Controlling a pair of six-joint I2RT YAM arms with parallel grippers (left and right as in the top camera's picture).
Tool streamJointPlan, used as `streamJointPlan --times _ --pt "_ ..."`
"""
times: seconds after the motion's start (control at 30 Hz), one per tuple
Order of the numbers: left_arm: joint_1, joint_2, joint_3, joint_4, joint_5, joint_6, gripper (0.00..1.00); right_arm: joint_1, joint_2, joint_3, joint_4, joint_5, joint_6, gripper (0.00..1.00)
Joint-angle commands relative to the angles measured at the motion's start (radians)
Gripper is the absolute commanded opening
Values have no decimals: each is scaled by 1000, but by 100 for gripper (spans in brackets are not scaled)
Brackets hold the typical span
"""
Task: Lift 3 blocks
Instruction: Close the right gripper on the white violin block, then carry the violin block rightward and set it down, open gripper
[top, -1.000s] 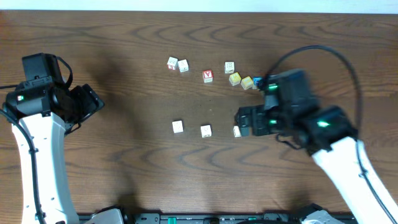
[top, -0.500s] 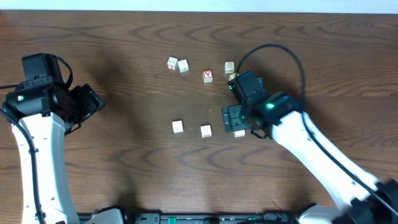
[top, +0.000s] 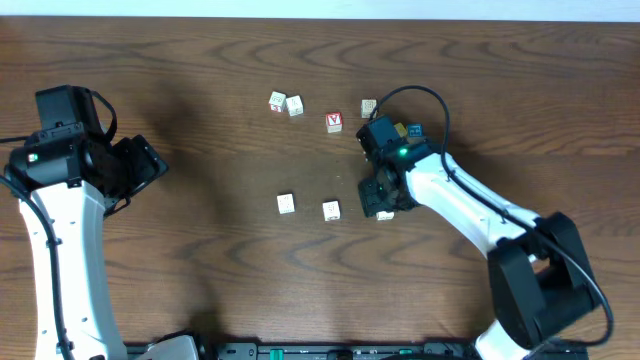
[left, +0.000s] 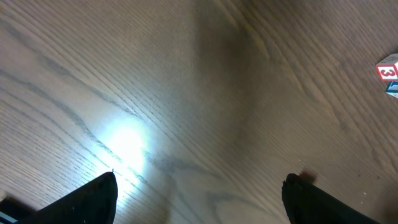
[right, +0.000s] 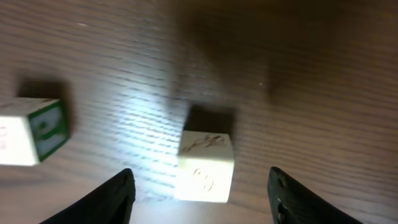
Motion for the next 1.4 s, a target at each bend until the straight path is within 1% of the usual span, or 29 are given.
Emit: streamJointPlan --times 0.0,0.03,0.1,0.2,0.3,0.4,0.5,0.6,0.73,0.87,0.93,1.0,1.07,1.17,1.37 --pt "5 2 10 -3 -5 -9 85 -10 39 -3 4 -33 -11 64" --pt "5 2 10 -3 -5 -9 85 -10 43 -3 9 -33 -11 64" --pt "5 2 10 -3 -5 -9 85 -10 43 -3 17 -33 -12 59" --pt "5 2 10 -3 -5 -9 85 -12 43 -4 12 -30 -23 57" --pt "5 2 10 -3 -5 -9 85 -24 45 -19 13 -30 -21 52" --pt "5 2 10 -3 -5 -9 85 -39 45 -41 28 -34 -22 52" --pt "5 2 10 -3 -5 -9 85 -43 45 -57 34 -47 -22 55" --pt "5 2 10 -3 -5 -9 85 -43 45 -62 46 -61 -22 53" --pt "5 2 10 -3 -5 -9 85 -43 45 -62 60 -63 -22 44" --pt "5 2 10 -3 -5 -9 85 -43 45 -62 70 -63 -22 38" --pt "5 2 10 -3 -5 -9 85 -45 45 -62 74 -63 -21 31" --pt "5 2 10 -3 -5 -9 85 -50 45 -61 74 -62 -2 27" --pt "5 2 10 -3 -5 -9 85 -61 45 -60 74 -62 25 26" --pt "5 2 10 -3 -5 -9 85 -86 43 -60 70 -62 66 20" --pt "5 2 10 -3 -5 -9 85 -161 26 -58 47 -63 115 19"
